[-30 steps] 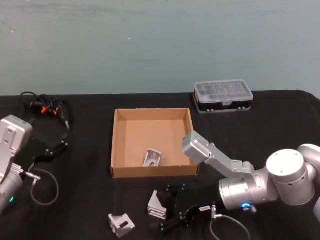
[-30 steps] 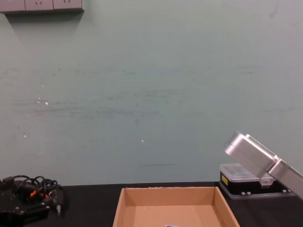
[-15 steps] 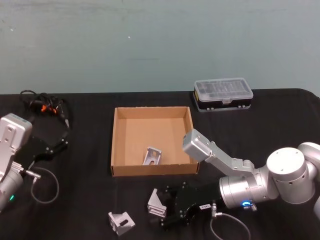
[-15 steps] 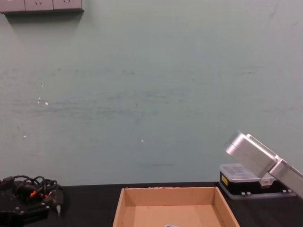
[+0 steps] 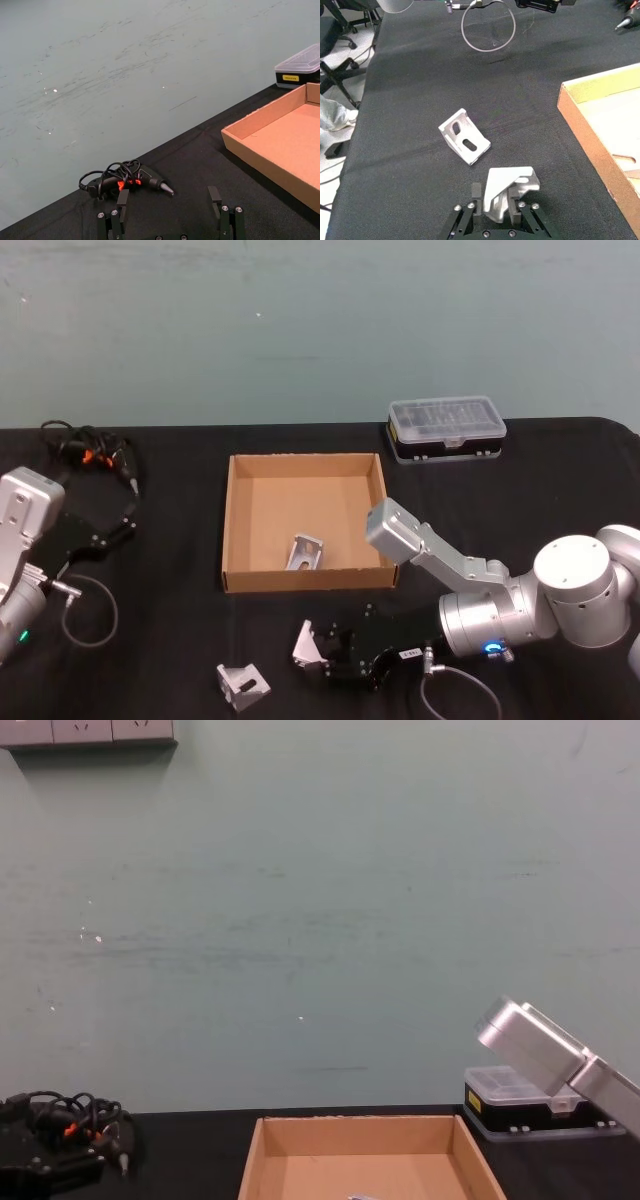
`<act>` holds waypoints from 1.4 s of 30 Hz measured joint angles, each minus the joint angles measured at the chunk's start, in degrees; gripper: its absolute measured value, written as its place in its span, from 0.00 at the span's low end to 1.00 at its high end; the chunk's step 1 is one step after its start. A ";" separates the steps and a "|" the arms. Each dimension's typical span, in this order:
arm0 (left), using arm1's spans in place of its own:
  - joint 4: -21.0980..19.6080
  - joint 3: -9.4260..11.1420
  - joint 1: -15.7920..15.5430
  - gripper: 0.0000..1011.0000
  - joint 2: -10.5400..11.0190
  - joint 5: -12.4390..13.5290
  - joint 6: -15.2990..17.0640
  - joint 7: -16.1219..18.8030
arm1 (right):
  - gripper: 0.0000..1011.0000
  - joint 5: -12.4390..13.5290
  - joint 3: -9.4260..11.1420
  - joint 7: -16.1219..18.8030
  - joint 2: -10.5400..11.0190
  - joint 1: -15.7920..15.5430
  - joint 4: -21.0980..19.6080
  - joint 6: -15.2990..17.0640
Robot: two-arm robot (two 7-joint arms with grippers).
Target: Use one hand to pick up the angle iron from the table and place it into the box.
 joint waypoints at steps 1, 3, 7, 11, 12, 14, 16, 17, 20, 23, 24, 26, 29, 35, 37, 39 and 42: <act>0.00 0.00 0.00 0.99 0.00 0.00 0.00 0.00 | 0.33 0.00 0.00 0.00 0.00 0.00 0.00 0.00; 0.00 0.00 0.00 0.99 0.00 0.00 0.00 0.00 | 0.25 0.00 0.00 0.00 0.00 0.00 0.00 -0.02; 0.00 0.00 0.00 0.99 0.00 0.00 0.00 0.00 | 0.15 0.00 0.00 0.01 0.00 0.00 0.00 -0.02; 0.00 0.00 0.00 0.99 0.00 0.00 0.00 0.00 | 0.14 0.00 0.00 0.03 0.00 -0.01 0.00 -0.02; 0.00 0.00 0.00 0.99 0.00 0.00 0.00 0.00 | 0.14 0.00 0.00 0.03 0.00 0.00 0.00 -0.02; 0.00 0.00 0.00 0.99 0.00 0.00 0.00 0.00 | 0.14 0.00 0.00 0.04 0.00 0.00 0.00 -0.02; 0.00 0.00 0.00 0.99 0.00 0.00 0.00 0.00 | 0.14 0.00 0.00 0.04 0.00 0.00 0.00 -0.02; 0.00 0.00 0.00 0.99 0.00 0.00 0.00 0.00 | 0.14 0.00 0.00 0.04 0.00 -0.01 0.00 -0.02; 0.00 0.00 0.00 0.99 0.00 0.00 0.00 0.00 | 0.14 0.00 0.00 0.05 0.00 0.00 0.01 -0.02; 0.00 0.00 0.00 0.99 0.01 0.00 0.00 0.00 | 0.14 0.01 0.09 -0.01 0.08 -0.08 -0.12 -0.18; 0.00 0.00 0.00 0.99 0.01 0.00 0.00 0.00 | 0.14 0.14 0.33 -0.05 0.26 -0.26 -0.47 -0.63; 0.00 0.00 0.00 0.99 0.00 0.00 0.00 0.00 | 0.14 0.77 1.27 -0.40 0.88 -0.81 -1.63 -2.01; 0.00 0.00 0.00 0.99 0.00 0.00 0.00 0.00 | 0.14 1.33 2.01 -0.53 1.36 -1.19 -2.64 -3.08; 0.00 0.00 0.00 0.99 0.00 0.00 0.00 0.00 | 0.14 3.32 4.42 -1.37 2.44 -1.82 -5.29 -5.20; 0.00 0.00 0.00 0.99 0.00 0.00 0.00 0.00 | 0.14 3.71 4.95 -1.76 2.53 -1.83 -5.65 -5.37; 0.00 0.00 0.00 0.99 0.00 0.00 0.00 0.00 | 0.14 4.26 5.81 -2.55 2.58 -1.85 -5.97 -5.61; 0.00 0.00 0.01 0.99 0.00 0.00 0.00 0.00 | 0.14 4.84 6.96 -3.91 2.40 -1.87 -6.08 -5.99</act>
